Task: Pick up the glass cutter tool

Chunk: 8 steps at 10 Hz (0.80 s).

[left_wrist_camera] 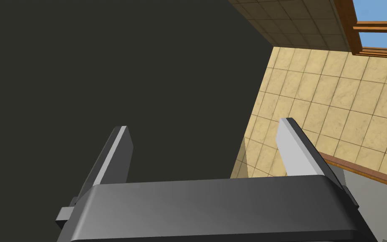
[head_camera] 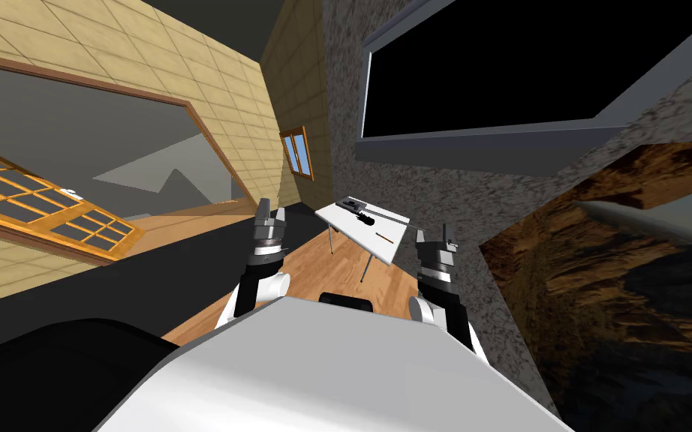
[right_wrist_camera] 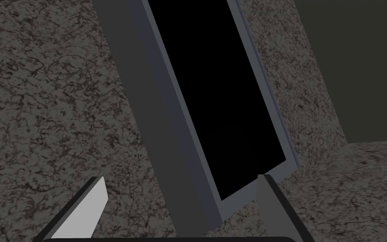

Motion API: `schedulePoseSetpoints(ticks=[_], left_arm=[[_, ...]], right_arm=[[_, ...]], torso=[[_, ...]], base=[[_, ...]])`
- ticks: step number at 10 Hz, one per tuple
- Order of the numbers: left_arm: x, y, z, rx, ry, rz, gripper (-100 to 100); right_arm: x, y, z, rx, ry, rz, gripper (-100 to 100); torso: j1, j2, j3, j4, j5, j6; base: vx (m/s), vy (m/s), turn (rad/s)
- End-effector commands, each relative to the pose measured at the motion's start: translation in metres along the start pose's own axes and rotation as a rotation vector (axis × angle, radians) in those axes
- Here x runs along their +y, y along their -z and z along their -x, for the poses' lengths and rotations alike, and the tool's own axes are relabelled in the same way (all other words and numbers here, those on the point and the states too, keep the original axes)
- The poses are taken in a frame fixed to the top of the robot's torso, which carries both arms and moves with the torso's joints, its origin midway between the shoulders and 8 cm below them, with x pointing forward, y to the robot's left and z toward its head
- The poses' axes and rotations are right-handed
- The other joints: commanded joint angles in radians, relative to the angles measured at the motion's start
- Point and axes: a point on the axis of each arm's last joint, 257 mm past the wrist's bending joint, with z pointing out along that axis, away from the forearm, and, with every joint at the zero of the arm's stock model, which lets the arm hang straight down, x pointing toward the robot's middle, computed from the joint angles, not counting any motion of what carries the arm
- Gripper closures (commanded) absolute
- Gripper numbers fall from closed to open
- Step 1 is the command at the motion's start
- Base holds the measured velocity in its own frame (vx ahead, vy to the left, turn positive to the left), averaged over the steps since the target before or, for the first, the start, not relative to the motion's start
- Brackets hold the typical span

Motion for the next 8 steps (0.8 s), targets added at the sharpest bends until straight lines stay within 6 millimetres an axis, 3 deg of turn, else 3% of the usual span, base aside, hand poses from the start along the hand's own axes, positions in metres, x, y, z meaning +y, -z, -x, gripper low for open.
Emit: schedulePoseSetpoints(ticks=[1, 8], left_arm=[[0.0, 0.0, 0.0, 0.0, 0.0, 0.0, 0], [0.0, 0.0, 0.0, 0.0, 0.0, 0.0, 0]], right_arm=[[-0.003, 0.0, -0.002, 0.045, 0.055, -0.006, -100], [-0.015, 0.001, -0.01, 0.215, 0.258, -0.021, -100]], torso=[[0.0, 0.0, 0.0, 0.0, 0.0, 0.0], [0.003, 0.005, 0.003, 0.001, 0.001, 0.0]], base=[[-0.042, 0.023, 0.062], [-0.076, 0.044, 0.061]])
